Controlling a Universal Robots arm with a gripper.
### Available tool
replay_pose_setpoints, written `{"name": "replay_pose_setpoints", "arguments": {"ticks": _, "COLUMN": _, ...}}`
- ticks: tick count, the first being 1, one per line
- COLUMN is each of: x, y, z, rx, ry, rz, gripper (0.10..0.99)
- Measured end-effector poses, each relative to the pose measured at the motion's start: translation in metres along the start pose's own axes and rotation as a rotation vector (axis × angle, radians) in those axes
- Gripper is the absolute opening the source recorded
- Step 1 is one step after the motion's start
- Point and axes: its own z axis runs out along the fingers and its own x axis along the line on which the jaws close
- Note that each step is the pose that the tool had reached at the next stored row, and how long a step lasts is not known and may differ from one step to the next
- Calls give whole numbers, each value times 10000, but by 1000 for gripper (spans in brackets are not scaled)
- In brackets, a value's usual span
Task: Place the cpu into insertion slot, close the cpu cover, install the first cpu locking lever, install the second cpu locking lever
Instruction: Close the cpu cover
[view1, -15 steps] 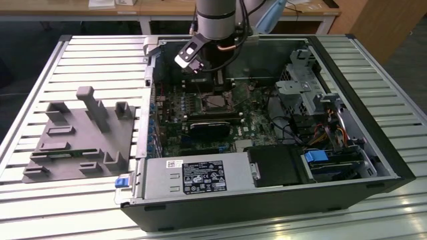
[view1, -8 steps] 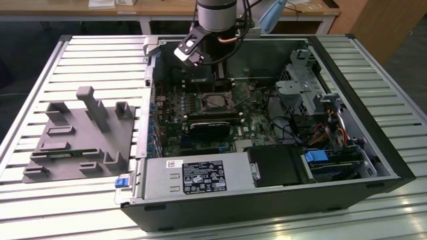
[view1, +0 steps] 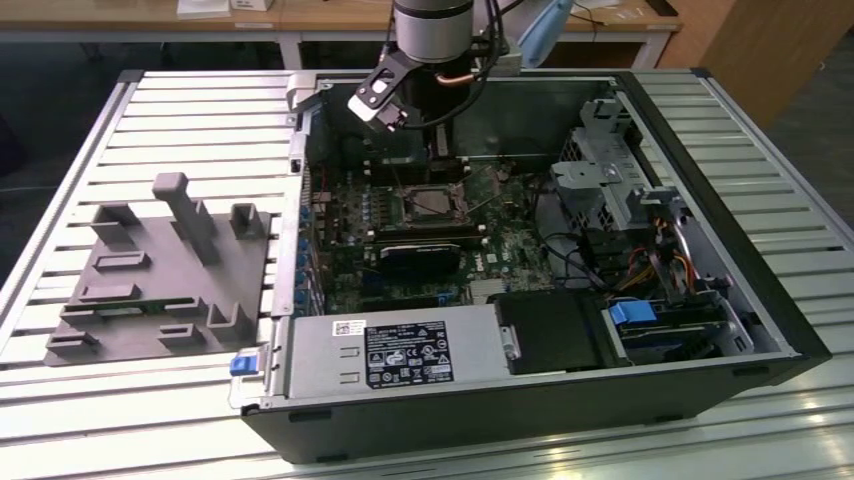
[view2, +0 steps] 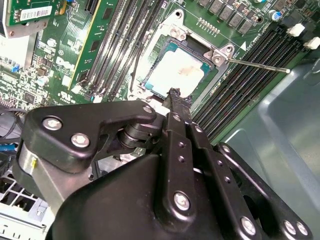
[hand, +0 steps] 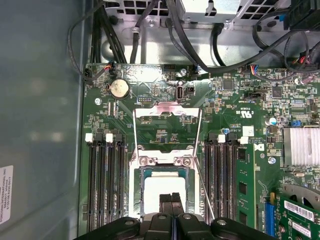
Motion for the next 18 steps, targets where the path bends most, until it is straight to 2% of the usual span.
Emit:
{"name": "replay_pose_setpoints", "arguments": {"ticks": 7, "x": 0, "y": 0, "z": -3, "rx": 0, "ry": -3, "rz": 0, "gripper": 106}}
{"name": "replay_pose_setpoints", "arguments": {"ticks": 15, "x": -4, "y": 9, "z": -108, "rx": 0, "ry": -2, "rz": 0, "gripper": 106}}
{"name": "replay_pose_setpoints", "arguments": {"ticks": 18, "x": -4, "y": 12, "z": -119, "rx": -2, "ry": 1, "rz": -1, "gripper": 106}}
